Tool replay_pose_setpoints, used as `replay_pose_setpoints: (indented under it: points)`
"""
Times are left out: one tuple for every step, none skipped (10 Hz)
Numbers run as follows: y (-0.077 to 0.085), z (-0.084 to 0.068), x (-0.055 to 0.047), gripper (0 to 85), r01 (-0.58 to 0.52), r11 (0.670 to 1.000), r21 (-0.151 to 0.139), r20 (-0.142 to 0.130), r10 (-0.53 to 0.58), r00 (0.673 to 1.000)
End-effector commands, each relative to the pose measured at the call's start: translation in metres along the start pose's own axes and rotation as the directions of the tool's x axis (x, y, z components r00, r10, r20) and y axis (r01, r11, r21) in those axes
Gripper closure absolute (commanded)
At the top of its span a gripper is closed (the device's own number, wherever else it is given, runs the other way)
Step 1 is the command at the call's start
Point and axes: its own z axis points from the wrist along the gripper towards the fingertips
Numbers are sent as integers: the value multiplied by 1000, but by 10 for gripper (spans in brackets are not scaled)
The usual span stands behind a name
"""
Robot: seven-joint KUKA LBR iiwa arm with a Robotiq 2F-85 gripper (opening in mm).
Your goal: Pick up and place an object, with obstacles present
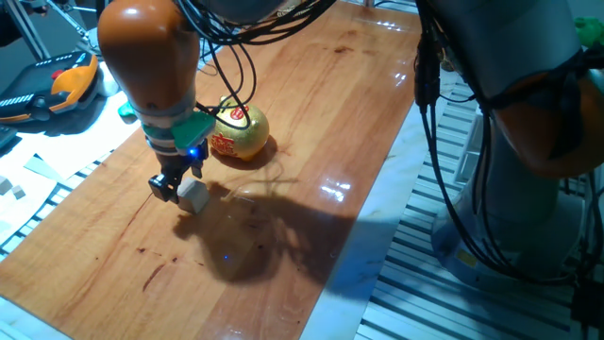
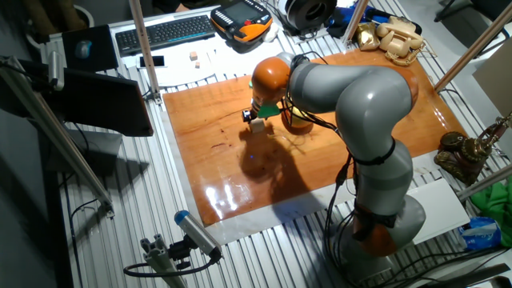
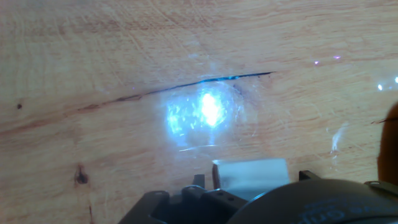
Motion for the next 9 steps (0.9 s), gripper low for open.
replay_pose_setpoints:
  points:
    - [0,1,1,170,4,1000,-1,-4,-4,1000]
    - [-1,1,1,170,9,1000,-2,-5,-10,1000]
    - [-1,2,1,170,15,1000,-4,-7,-15,1000]
    - [-1,3,3,170,20,1000,-4,-10,-20,1000]
    - [-2,5,4,170,26,1000,-4,-11,-26,1000]
    - [-2,7,7,170,32,999,-7,-13,-32,999]
    - [-1,10,9,170,32,999,-7,-12,-32,999]
    - [1,12,12,170,27,1000,-7,-10,-27,1000]
    - [3,12,13,340,26,1000,-5,-13,-26,1000]
